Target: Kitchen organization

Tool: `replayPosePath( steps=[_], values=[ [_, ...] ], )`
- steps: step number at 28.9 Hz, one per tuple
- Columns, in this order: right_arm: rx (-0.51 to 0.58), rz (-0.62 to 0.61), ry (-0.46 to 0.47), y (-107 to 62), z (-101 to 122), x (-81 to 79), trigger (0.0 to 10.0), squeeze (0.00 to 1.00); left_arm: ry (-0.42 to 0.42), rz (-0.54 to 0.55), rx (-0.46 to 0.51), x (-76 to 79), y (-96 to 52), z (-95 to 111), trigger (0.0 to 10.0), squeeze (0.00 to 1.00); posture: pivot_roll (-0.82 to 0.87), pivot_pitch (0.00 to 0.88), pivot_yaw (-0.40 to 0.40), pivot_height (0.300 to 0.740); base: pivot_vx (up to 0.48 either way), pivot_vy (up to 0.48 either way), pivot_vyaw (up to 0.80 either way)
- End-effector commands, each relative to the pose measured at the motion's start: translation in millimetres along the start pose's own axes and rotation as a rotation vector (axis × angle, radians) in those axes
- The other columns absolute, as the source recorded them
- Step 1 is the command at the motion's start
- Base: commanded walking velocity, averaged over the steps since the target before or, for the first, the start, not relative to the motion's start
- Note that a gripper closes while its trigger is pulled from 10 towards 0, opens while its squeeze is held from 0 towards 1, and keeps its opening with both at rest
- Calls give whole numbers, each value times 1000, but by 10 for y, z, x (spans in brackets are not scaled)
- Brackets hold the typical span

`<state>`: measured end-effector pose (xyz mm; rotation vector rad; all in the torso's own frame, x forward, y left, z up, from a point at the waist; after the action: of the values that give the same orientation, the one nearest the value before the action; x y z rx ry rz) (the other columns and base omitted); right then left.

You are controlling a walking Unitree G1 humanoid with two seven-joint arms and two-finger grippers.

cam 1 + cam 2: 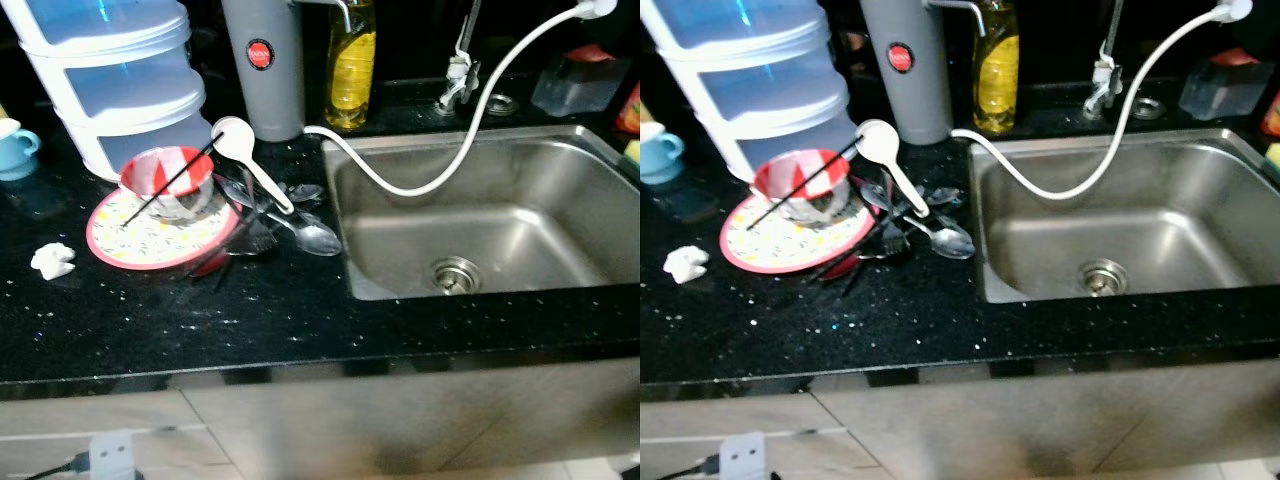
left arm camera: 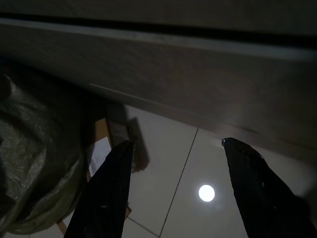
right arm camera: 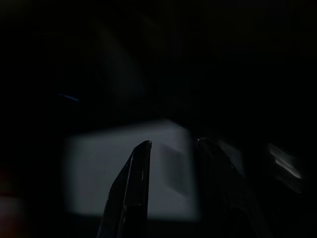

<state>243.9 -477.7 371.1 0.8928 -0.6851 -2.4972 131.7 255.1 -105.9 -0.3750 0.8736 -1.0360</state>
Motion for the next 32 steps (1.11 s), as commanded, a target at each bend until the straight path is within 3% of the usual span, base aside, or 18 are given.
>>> replayPosePath(
  steps=[1,4,5,6,7,8,9,10,11,12,13,14,16,17,19,26,28,32],
  values=[
    [28,191,74,-63,110,-490,10000,0,0,6,-19,4,-31,-68,10000,0,23,7,4,740,0,0,0],
    [28,191,74,-63,110,-490,10000,0,0,6,-19,4,-31,-68,10000,0,23,7,4,740,0,0,0],
    [-2,284,92,-128,76,-693,10000,0,-2,7,-20,7,-34,-72,10000,0,27,5,1,740,0,0,0],
    [-2,284,92,-128,76,-693,10000,0,-2,7,-20,7,-34,-72,10000,0,27,5,1,740,0,0,0],
    [-88,496,121,-348,-54,-1102,10000,0,-6,9,-23,11,-39,-81,10000,0,42,2,-11,740,0,0,0],
    [-201,752,171,-806,-243,-1582,10000,0,-23,18,-31,10,-50,-101,10000,0,58,0,-24,740,0,0,0],
    [-273,928,213,-1173,-323,-1882,10000,0,-35,25,-37,9,-58,-116,10000,0,58,0,-24,740,0,0,0],
    [-273,928,213,-1173,-323,-1882,10000,0,-35,25,-37,9,-58,-116,10000,0,58,0,-24,740,0,0,0],
    [-357,1063,253,-1564,-431,-2068,10000,0,-62,36,-47,5,-69,-140,10000,0,74,0,-34,740,0,0,0],
    [-357,1063,253,-1564,-431,-2068,10000,0,-62,36,-47,5,-69,-140,10000,0,74,0,-34,740,0,0,0],
    [-450,1141,286,-1923,-562,-2149,10000,0,-83,54,-54,-10,-84,-166,10000,0,84,2,-41,740,0,0,0],
    [-450,1141,286,-1923,-562,-2149,10000,0,-83,54,-54,-10,-84,-166,10000,0,84,2,-41,740,0,0,0],
    [-606,1197,344,-2468,-742,-2192,10000,0,-117,92,-59,-54,-124,-226,10000,0,99,5,-49,740,0,0,0],
    [-606,1197,344,-2468,-742,-2192,10000,0,-117,92,-59,-54,-124,-226,10000,0,99,5,-49,740,0,0,0],
    [-684,1217,383,-2818,-769,-2220,10000,0,-140,134,-60,-109,-180,-302,10000,0,113,10,-57,740,0,0,0],
    [-735,1250,384,-3145,-787,-2278,10000,0,-163,265,-84,-275,-338,-513,10000,0,143,16,-82,740,0,0,0],
    [-735,1250,384,-3145,-787,-2278,10000,0,-163,265,-84,-275,-338,-513,10000,0,143,16,-82,740,0,0,0],
    [-772,1252,367,-3192,-821,-2314,10000,0,-98,435,-27,-515,-496,-574,10000,0,169,19,-106,740,0,0,0]
  ],
)
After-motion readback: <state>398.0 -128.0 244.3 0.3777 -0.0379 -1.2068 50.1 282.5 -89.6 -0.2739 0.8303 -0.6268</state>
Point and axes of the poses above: a point about 5 cm out from each wrist's last joint towards the gripper, its own y axis pointing out of the wrist towards the gripper, its own z axis along the axis of the wrist's last joint, x = y × z, the point moved 3 cm from there along y, pointing out of the wrist towards the gripper, and after that the axes turned 15 degrees about y, right-handed, at the moved point
